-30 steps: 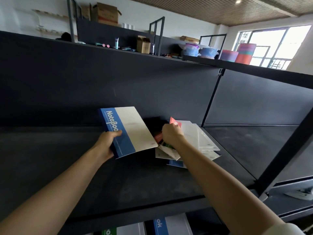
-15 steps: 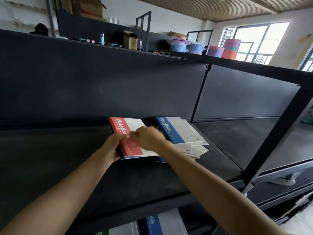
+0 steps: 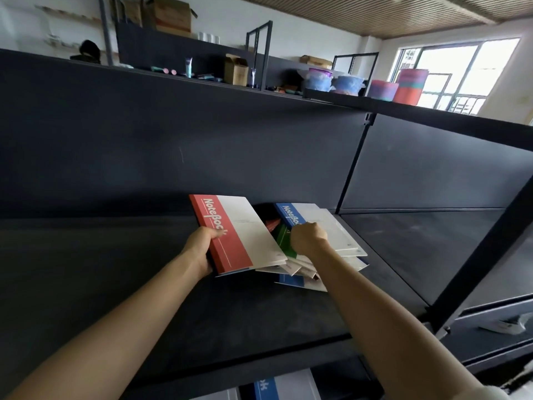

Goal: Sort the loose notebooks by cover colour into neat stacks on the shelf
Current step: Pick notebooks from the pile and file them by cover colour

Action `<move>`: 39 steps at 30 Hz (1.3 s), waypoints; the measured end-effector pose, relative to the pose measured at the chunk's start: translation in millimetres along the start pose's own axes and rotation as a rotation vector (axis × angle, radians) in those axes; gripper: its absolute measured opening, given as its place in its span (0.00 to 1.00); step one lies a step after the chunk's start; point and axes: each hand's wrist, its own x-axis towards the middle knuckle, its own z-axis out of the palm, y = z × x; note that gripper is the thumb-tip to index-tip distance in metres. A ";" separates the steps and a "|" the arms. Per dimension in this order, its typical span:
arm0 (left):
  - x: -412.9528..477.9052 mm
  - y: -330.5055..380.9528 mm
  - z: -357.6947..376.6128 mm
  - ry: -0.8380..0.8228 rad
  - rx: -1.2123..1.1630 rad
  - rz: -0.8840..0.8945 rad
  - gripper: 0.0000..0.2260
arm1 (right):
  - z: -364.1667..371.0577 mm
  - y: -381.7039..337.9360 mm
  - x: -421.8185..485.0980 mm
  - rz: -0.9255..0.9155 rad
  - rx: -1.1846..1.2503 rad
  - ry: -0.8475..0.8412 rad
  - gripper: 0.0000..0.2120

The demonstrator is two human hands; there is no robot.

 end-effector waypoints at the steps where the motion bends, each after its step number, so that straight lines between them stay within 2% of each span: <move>1: 0.3 0.1 0.7 0.002 0.002 0.000 0.10 | 3.0 -3.7 1.4 0.004 0.006 0.012 0.16; 4: -2.2 0.7 2.9 0.003 0.002 0.001 0.09 | 4.4 -11.0 -1.0 0.025 0.034 0.070 0.18; 9: -7.5 1.7 2.4 0.009 -0.003 0.020 0.08 | 4.4 -0.7 -2.5 -0.015 -0.021 0.166 0.16; 15: -15.3 0.5 0.4 0.011 -0.003 0.009 0.12 | -14.6 -4.7 -14.1 -0.036 -0.005 0.159 0.14; 18: -13.0 -3.2 5.4 0.003 -0.024 0.036 0.16 | -37.3 -31.9 -35.3 -0.154 0.018 0.210 0.11; 20: -14.1 -5.5 12.1 -0.020 -0.080 0.038 0.15 | -45.9 -59.5 -56.2 -0.257 0.022 0.236 0.17; 23: -14.8 -7.7 17.7 -0.099 -0.198 -0.006 0.22 | -50.1 -92.3 -85.1 -0.405 -0.018 0.226 0.19; 25: -13.7 -8.3 15.3 -0.071 -0.155 -0.002 0.23 | -50.1 -100.7 -91.2 -0.454 0.019 0.196 0.22; 27: -13.4 -9.5 12.2 0.004 -0.037 0.053 0.18 | -55.3 -98.1 -92.3 -0.451 0.138 0.152 0.18; 30: -15.0 -8.7 5.0 0.066 0.010 0.065 0.07 | -51.7 -74.4 -71.3 -0.294 0.382 0.085 0.18; 33: -16.8 -5.7 -1.4 0.060 0.007 0.021 0.06 | -23.6 -41.2 -34.2 0.004 0.517 0.059 0.20; 36: -14.5 -4.6 -8.8 0.111 0.007 0.009 0.06 | -2.9 -28.6 -20.0 0.219 0.487 -0.092 0.30; 39: -12.1 -4.6 -12.8 0.141 0.004 0.013 0.07 | 2.3 -28.3 -14.6 0.277 0.439 -0.133 0.35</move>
